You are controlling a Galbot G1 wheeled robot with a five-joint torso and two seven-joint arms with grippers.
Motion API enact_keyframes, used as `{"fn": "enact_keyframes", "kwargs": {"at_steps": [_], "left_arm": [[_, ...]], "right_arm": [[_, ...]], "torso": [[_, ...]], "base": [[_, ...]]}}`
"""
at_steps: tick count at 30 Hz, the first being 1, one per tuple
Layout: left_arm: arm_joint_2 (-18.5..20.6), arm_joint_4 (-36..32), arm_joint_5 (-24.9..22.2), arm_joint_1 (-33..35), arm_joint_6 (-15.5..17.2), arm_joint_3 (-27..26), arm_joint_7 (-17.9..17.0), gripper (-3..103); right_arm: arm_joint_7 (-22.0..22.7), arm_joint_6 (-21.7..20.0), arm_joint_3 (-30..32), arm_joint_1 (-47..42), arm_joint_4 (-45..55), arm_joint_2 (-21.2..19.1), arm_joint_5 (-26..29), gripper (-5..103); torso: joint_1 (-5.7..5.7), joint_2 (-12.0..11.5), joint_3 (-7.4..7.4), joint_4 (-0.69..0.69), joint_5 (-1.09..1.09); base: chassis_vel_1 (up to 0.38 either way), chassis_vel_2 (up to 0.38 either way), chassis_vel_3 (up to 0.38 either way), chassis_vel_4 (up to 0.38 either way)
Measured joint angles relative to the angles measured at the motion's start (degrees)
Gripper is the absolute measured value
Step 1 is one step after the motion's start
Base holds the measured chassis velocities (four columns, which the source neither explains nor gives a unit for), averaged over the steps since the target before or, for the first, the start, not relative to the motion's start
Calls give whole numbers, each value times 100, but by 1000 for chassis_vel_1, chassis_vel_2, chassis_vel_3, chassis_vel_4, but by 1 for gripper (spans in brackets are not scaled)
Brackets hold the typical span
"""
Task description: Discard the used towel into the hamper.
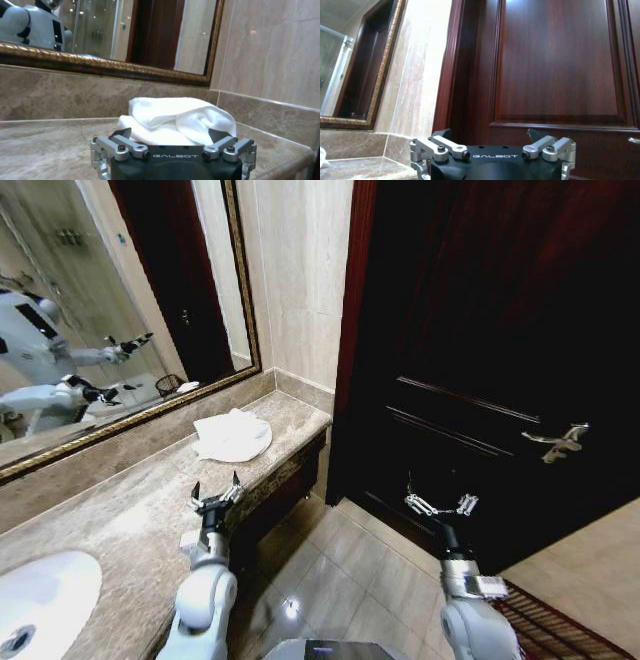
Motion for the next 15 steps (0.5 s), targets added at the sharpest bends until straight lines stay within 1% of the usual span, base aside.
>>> {"fn": "enact_keyframes", "kwargs": {"at_steps": [2, 3, 5, 6, 10, 11, 14, 15], "left_arm": [[176, 218, -163, -328, 142, 79, -87, 100], [176, 218, -163, -328, 142, 79, -87, 100], [270, 421, -273, -668, 295, 184, -161, 100], [270, 421, -273, -668, 295, 184, -161, 100], [391, 760, -451, -1321, 703, 451, -400, 100], [391, 760, -451, -1321, 703, 451, -400, 100], [533, 1058, -714, -1806, 1056, 699, -640, 100], [533, 1058, -714, -1806, 1056, 699, -640, 100]], "right_arm": [[0, 12, 49, -60, 0, 32, -10, 100], [0, 12, 49, -60, 0, 32, -10, 100], [0, 18, 102, -116, -5, 30, -12, 100], [0, 18, 102, -116, -5, 30, -12, 100], [26, 16, 186, -149, -16, -2, -1, 100], [26, 16, 186, -149, -16, -2, -1, 100], [45, 24, 224, -154, -65, 7, 4, 100], [45, 24, 224, -154, -65, 7, 4, 100]], "torso": [[0, 0, 0, 1, -1], [0, 0, 0, 1, -1], [0, 0, 0, 1, -1], [0, 0, 0, 1, -1], [0, 0, 0, 0, 0], [0, 0, 0, 0, 0], [1, 0, 0, -1, 1], [1, 0, 0, -1, 1]], "base": [[0, 0, 0, 0], [0, 0, 0, 0], [0, 0, 0, 0], [0, 0, 0, 0], [0, 0, 0, 0], [0, 0, 0, 0], [0, 0, 0, 0], [0, 0, 0, 0]]}}
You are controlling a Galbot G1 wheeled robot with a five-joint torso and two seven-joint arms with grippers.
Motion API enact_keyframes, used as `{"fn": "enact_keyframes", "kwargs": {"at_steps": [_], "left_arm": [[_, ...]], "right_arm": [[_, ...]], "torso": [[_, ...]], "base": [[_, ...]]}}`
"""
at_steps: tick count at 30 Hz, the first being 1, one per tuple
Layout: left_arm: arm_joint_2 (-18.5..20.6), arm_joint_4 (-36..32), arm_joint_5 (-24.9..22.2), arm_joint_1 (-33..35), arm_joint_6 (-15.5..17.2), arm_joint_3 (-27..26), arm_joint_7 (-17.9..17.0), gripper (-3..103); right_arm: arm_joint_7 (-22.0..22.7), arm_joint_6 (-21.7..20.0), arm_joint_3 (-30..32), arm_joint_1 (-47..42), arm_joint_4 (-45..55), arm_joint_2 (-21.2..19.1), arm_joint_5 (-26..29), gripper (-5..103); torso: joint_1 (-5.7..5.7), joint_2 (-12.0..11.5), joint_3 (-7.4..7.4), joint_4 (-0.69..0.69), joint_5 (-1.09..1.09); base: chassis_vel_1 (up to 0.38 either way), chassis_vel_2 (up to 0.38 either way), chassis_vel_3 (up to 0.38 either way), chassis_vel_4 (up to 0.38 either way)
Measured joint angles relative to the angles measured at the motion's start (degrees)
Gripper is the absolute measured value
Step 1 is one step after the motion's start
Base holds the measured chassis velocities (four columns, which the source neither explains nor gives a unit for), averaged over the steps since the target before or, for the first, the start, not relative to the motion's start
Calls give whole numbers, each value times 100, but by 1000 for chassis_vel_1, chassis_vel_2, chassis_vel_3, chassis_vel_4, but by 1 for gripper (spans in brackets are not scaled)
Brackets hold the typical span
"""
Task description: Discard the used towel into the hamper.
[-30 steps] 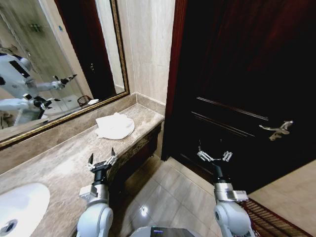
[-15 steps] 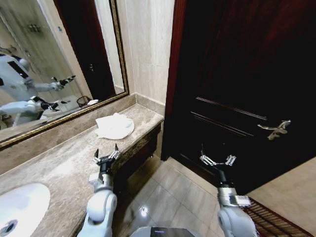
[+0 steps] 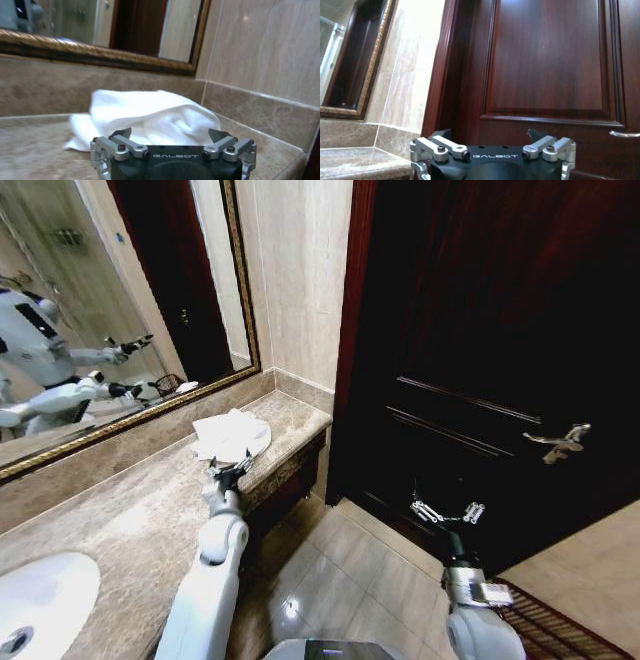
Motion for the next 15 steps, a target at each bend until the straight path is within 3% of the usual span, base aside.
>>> {"fn": "enact_keyframes", "kwargs": {"at_steps": [3, 12, 15], "left_arm": [[15, 170, -164, -169, 197, 162, -151, 100], [-45, 361, -250, -259, 246, 230, -204, 103], [-1, 443, -404, -278, 230, 207, -195, 95]], "right_arm": [[18, 36, 2, 7, -40, 36, -1, 100], [44, 51, 6, 38, -60, 34, 7, 100], [46, 76, 4, 44, -77, 34, 8, 100]], "torso": [[0, 0, 0, 0, 0], [0, 0, 0, 1, -1], [0, 0, 0, 1, -1]], "base": [[0, 0, 0, 0], [0, 0, 0, 0], [0, 0, 0, 0]]}}
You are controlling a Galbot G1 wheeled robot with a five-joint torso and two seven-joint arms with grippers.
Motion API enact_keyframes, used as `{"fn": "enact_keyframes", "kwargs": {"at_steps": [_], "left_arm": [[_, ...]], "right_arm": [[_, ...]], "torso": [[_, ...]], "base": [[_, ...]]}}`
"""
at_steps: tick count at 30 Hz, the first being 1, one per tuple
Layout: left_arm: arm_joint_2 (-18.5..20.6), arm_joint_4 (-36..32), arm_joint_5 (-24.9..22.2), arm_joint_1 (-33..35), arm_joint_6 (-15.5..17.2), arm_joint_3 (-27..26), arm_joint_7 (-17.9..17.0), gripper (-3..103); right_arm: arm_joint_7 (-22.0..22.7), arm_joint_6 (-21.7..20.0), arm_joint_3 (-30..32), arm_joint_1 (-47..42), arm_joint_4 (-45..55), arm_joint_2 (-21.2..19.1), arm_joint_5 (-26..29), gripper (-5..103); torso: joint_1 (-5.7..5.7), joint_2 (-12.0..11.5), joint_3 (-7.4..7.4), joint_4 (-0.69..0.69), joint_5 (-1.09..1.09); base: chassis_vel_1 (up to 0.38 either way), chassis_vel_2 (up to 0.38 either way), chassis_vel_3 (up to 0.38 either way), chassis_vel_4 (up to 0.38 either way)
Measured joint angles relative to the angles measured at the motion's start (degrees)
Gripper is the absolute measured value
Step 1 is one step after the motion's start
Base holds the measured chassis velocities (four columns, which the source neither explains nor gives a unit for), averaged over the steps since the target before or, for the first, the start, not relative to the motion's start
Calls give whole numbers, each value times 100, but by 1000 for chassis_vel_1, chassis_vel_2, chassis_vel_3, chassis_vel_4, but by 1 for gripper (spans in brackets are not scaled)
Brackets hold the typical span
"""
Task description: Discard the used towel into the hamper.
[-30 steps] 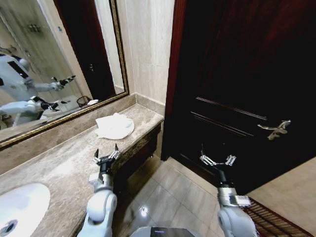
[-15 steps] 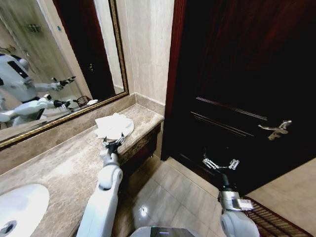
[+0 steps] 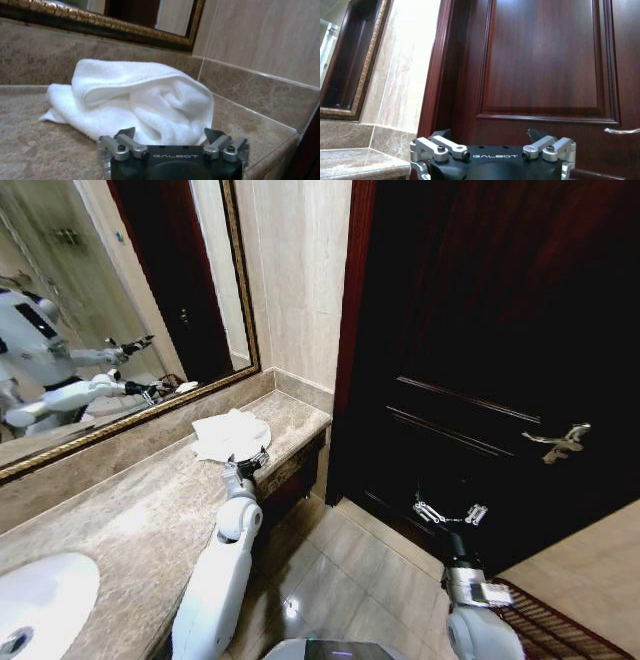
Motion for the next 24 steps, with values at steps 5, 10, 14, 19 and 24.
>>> {"fn": "enact_keyframes", "kwargs": {"at_steps": [5, 10, 14, 19, 24], "left_arm": [[105, 48, -79, -16, -37, -12, 45, 73], [189, 104, -83, -52, -110, -1, 95, 62], [288, 135, -83, -66, -92, 69, 109, 45], [330, 114, -103, -35, -57, 111, 122, 28], [331, 52, -142, 56, -110, 112, 154, 7]], "right_arm": [[3, 19, -15, 9, -3, 32, -1, 100], [4, 38, -19, 5, -6, 49, -3, 100], [13, 40, -19, 9, -9, 52, 0, 100], [20, 40, -21, 18, -8, 55, 5, 100], [33, 53, -24, 17, -4, 57, 9, 100]], "torso": [[0, 0, 0, 0, 0], [0, 0, 0, 0, 0], [0, 0, 0, 0, 0], [-1, 0, 0, 0, 0], [-1, 0, 0, 0, 0]], "base": [[0, 0, 0, 0], [0, 0, 0, 0], [0, 0, 0, 0], [0, 0, 0, 0], [0, 0, 0, 0]]}}
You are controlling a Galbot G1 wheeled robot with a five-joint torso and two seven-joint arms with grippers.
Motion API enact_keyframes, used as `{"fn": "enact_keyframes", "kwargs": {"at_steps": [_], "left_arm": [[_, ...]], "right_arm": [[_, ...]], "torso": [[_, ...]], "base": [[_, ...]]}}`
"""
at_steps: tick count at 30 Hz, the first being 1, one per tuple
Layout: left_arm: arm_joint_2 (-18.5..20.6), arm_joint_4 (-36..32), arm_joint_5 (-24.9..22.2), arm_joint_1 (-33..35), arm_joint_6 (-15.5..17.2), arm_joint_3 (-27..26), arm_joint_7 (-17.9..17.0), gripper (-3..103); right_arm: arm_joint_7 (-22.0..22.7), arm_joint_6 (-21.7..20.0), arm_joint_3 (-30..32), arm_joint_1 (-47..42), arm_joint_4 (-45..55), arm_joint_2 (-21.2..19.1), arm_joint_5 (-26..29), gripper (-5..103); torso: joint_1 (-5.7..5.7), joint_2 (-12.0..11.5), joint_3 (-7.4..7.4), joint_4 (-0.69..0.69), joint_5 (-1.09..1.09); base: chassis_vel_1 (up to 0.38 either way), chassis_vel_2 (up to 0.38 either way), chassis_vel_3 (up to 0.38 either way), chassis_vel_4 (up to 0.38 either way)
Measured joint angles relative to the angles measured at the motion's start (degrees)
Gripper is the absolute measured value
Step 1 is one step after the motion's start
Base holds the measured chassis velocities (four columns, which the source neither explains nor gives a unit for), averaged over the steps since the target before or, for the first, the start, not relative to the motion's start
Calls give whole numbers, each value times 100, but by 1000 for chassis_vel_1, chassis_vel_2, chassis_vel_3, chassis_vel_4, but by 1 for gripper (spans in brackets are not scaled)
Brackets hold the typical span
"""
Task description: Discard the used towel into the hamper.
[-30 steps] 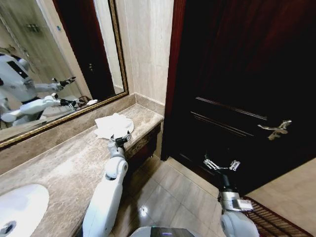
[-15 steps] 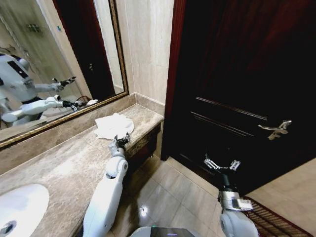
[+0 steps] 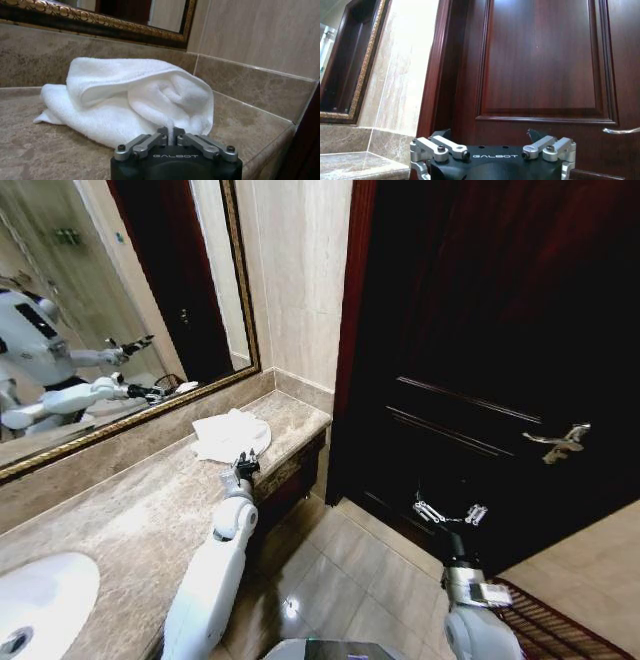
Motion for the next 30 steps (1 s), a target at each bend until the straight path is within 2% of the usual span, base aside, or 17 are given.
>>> {"fn": "enact_keyframes", "kwargs": {"at_steps": [1, 4, 10, 11, 14, 15, 18, 23, 30], "left_arm": [[-2, -11, -11, 24, -44, -4, 26, 3], [-5, -59, -62, 83, -158, -21, 90, 0], [22, -226, -162, 306, -633, -110, 360, 0], [22, -226, -162, 306, -633, -110, 360, 0], [22, -484, -222, 532, -969, -175, 591, 0], [22, -484, -222, 532, -969, -175, 591, 0], [6, -795, -228, 804, -1227, -267, 799, 0], [1, -1234, -124, 1190, -1461, -432, 1016, 0], [-62, -2082, 242, 1855, -1821, -711, 1413, 0]], "right_arm": [[5, 6, -1, 0, 0, 0, 0, 100], [20, 22, -6, 0, -4, 1, -2, 100], [28, 29, -28, 12, 4, 7, 2, 100], [28, 29, -28, 12, 4, 7, 2, 100], [30, 29, -46, 21, 22, 6, 7, 100], [30, 29, -46, 21, 22, 6, 7, 100], [31, 29, -70, 39, 41, 6, 16, 100], [32, 30, -117, 65, 54, 18, 23, 100], [25, 57, -204, 132, 66, 24, 34, 100]], "torso": [[0, 0, 0, 0, 0], [0, 0, 0, 0, 0], [0, 0, 0, 0, 0], [0, 0, 0, 0, 0], [0, 0, 0, 0, 0], [0, 0, 0, 0, 0], [0, 0, 0, 0, 0], [0, 0, 0, 0, 1], [0, 0, -1, 0, 0]], "base": [[0, 0, 0, 0], [0, 0, 0, 0], [0, 0, 0, 0], [0, 0, 0, 0], [0, 0, 0, 0], [0, 0, 0, 0], [0, 0, 0, 0], [0, 0, 0, 0], [0, 0, 0, 0]]}}
